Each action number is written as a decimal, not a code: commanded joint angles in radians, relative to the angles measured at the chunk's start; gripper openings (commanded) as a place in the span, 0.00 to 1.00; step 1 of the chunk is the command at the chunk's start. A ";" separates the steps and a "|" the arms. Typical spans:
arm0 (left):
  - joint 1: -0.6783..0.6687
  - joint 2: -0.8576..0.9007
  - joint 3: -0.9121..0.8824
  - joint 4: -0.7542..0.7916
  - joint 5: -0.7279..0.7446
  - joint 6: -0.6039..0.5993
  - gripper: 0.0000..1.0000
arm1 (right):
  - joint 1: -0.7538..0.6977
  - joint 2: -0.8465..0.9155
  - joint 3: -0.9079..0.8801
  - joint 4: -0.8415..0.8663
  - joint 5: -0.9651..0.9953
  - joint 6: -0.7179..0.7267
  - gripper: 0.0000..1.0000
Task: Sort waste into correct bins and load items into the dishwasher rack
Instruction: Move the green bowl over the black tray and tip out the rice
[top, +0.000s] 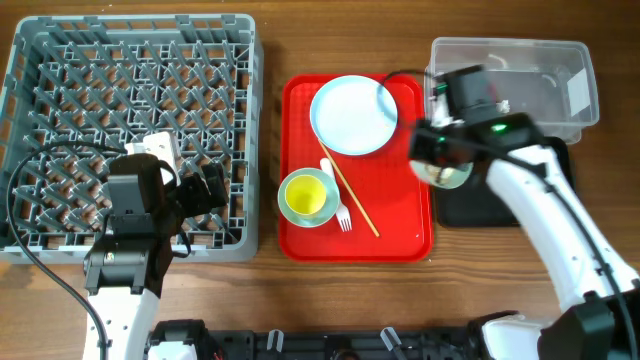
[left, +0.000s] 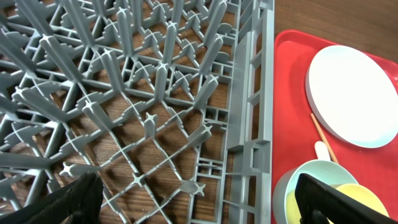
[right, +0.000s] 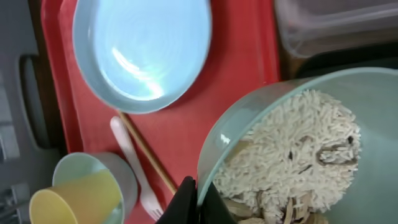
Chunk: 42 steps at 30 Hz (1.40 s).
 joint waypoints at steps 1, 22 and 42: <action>0.008 0.000 0.019 0.003 0.008 -0.006 1.00 | -0.143 -0.003 0.017 -0.007 -0.251 -0.137 0.04; 0.008 0.000 0.019 0.003 0.008 -0.006 1.00 | -0.630 0.252 -0.060 0.017 -1.011 -0.232 0.04; 0.008 0.000 0.019 0.003 0.008 -0.006 1.00 | -0.871 0.302 -0.060 0.071 -1.197 0.021 0.04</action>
